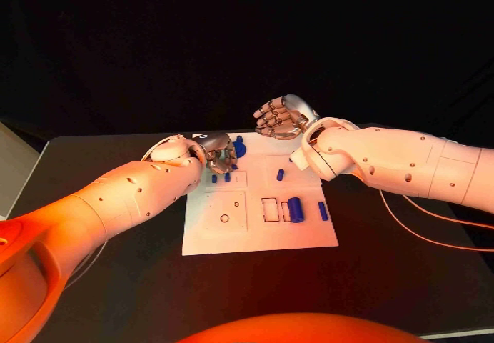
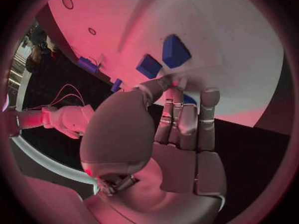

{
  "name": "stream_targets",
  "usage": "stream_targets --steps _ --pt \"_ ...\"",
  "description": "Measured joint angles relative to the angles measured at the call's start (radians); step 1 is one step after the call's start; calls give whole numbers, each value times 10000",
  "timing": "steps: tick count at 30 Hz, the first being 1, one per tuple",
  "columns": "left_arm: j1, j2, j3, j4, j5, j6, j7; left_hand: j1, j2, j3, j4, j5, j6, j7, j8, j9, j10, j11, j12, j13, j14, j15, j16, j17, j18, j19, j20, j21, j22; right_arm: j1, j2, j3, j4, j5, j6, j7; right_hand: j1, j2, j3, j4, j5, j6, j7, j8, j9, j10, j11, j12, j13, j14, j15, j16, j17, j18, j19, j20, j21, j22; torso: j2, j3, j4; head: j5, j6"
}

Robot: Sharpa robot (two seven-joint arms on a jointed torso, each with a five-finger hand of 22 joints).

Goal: Assemble the parts on the task board

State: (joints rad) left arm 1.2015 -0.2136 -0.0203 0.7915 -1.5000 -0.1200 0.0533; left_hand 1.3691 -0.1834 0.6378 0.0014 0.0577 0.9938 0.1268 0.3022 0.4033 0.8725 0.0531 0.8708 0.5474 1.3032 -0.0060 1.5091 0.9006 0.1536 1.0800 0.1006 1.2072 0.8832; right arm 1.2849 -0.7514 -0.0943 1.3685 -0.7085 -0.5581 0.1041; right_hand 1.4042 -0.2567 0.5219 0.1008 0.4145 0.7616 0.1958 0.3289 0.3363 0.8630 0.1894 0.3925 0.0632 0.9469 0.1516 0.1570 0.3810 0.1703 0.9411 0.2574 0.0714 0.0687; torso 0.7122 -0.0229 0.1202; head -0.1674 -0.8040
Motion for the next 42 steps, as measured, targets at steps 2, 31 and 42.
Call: stream_targets --steps 2,31,42 --pt "-8 -21 -5 25 2 -41 18 -3 -3 0 0 0 -19 -19 0 -10 -1 1 11 5 12 -12 0 36 0 70 -5 42 37 0 1 0 -4 0 1 0 0 0 0 0 0 0 0 0 0 0 0 0 0 0 0 0 0 0 0 0 0 0 0 0 -1 8 9" --pt "-142 -961 721 1277 965 -584 326 -267 258 147 211 -20 -56 -58 19 23 71 -69 181 84 192 -45 0 91 0 173 -38 117 23 -4 -76 0 -9 61 16 3 -82 1 29 28 0 0 0 0 -9 -1 1 0 0 -1 0 0 -8 0 0 0 0 0 -16 -18 17 104 68" --pt "-193 -1383 946 1714 1311 -439 285 -334 190 120 238 -48 -42 -75 18 74 -78 -31 181 110 191 -45 -1 85 0 -65 -23 -48 -232 -8 -125 0 -9 74 22 4 -82 1 29 28 0 0 0 0 -9 -1 1 1 0 -1 1 0 -7 0 0 0 0 0 -12 -19 23 134 43"
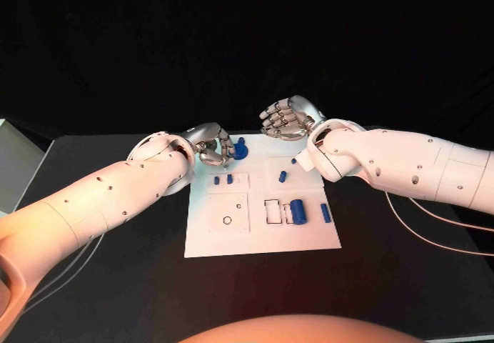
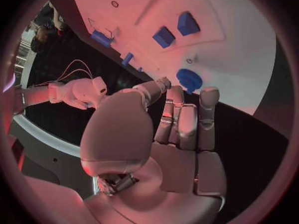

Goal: Assemble the parts on the task board

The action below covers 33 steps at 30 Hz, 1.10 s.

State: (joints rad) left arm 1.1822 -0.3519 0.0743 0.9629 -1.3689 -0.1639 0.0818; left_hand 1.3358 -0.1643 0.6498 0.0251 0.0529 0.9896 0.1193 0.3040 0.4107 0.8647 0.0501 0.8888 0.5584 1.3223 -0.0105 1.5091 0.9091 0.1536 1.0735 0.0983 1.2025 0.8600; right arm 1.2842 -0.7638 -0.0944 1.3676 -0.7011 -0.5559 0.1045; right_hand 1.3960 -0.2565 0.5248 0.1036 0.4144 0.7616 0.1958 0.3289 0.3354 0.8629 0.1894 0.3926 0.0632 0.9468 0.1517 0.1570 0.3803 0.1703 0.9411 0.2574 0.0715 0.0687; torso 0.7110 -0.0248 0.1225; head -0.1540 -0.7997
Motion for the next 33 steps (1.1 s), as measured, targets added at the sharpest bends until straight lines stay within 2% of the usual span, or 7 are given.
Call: stream_targets --steps 15,26,33 --pt "-302 -159 11 -131 388 331 52 -81 1 -41 41 -4 -2 -2 -6 0 -92 23 50 151 -38 37 0 -53 0 -71 1 -71 -52 -17 1 -1 -2 7 11 0 -27 28 0 0 0 0 0 0 -10 0 0 -43 0 0 0 0 -13 0 0 0 0 0 23 19 -32 81 11" --pt "-366 -153 10 -245 564 360 139 -80 0 -42 40 -5 -53 20 -18 -1 -142 1 89 216 -38 36 0 -52 1 -70 1 -71 -6 -28 13 0 -16 10 19 0 -41 42 0 0 0 0 0 0 -10 0 0 -43 0 0 0 0 -12 0 0 0 0 0 30 32 -50 100 7" --pt "-374 -159 11 -293 604 350 174 -80 0 -42 40 -6 -53 20 -20 -2 -142 1 136 230 -109 35 0 -93 0 -70 1 -71 27 -34 8 0 -20 12 27 0 -39 40 0 0 0 0 0 0 -10 0 0 -43 0 0 0 0 -12 0 0 0 0 0 30 35 -38 75 -3"
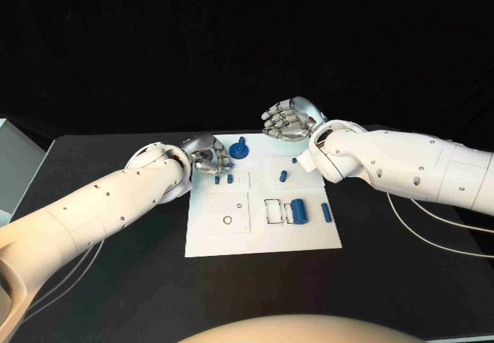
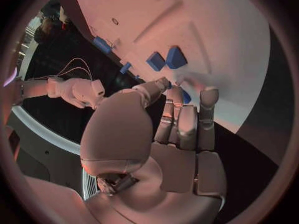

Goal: Assemble the parts on the task board

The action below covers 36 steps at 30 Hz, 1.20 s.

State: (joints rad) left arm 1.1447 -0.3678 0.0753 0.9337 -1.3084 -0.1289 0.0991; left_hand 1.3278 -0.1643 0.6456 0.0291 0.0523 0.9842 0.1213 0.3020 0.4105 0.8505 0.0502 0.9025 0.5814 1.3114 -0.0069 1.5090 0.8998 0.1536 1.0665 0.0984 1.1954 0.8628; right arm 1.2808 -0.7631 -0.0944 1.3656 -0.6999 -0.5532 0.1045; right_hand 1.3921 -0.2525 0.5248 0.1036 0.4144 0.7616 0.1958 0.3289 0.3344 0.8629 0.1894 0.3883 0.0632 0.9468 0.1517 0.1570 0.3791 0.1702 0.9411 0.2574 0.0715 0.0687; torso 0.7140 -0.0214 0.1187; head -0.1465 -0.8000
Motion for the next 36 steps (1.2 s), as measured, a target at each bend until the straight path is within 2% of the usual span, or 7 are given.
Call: stream_targets --steps 36 --pt "-1 -8 8 -249 -177 -20 -46 1 -1 0 -60 -1 -52 19 -28 -2 -71 -2 38 76 0 0 0 40 0 1 0 0 42 -14 -25 1 -2 8 20 3 1 -1 0 0 0 0 0 0 0 0 0 1 1 0 0 0 -8 1 -38 38 0 0 -6 2 4 -35 -12"
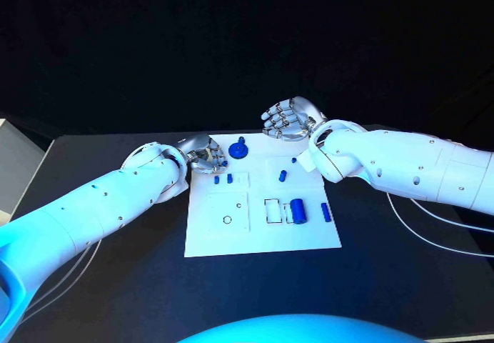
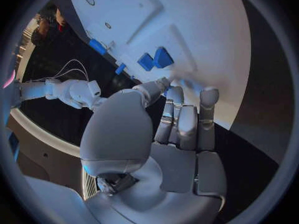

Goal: Assemble the parts on the task board

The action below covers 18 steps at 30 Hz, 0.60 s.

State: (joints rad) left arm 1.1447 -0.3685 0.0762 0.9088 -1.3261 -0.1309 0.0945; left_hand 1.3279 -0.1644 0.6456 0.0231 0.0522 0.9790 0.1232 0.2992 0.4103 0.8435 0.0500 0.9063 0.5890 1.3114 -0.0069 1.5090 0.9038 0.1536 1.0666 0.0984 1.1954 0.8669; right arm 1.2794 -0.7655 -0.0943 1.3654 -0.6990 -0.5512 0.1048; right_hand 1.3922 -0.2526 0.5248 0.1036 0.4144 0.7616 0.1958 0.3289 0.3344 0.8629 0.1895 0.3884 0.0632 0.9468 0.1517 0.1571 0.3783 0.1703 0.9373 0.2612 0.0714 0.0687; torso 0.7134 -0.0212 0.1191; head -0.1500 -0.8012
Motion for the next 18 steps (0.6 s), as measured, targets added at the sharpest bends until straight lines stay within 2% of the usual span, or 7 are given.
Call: stream_targets --steps 18 --pt "0 33 -1 -12 -20 17 -28 37 36 26 -26 0 -1 -1 -35 -1 0 0 0 21 0 0 0 -36 0 0 0 0 10 -1 -2 -1 -2 6 4 2 0 0 0 0 0 0 0 0 0 0 0 0 0 0 0 0 1 -1 0 -1 0 0 0 -3 3 0 2"
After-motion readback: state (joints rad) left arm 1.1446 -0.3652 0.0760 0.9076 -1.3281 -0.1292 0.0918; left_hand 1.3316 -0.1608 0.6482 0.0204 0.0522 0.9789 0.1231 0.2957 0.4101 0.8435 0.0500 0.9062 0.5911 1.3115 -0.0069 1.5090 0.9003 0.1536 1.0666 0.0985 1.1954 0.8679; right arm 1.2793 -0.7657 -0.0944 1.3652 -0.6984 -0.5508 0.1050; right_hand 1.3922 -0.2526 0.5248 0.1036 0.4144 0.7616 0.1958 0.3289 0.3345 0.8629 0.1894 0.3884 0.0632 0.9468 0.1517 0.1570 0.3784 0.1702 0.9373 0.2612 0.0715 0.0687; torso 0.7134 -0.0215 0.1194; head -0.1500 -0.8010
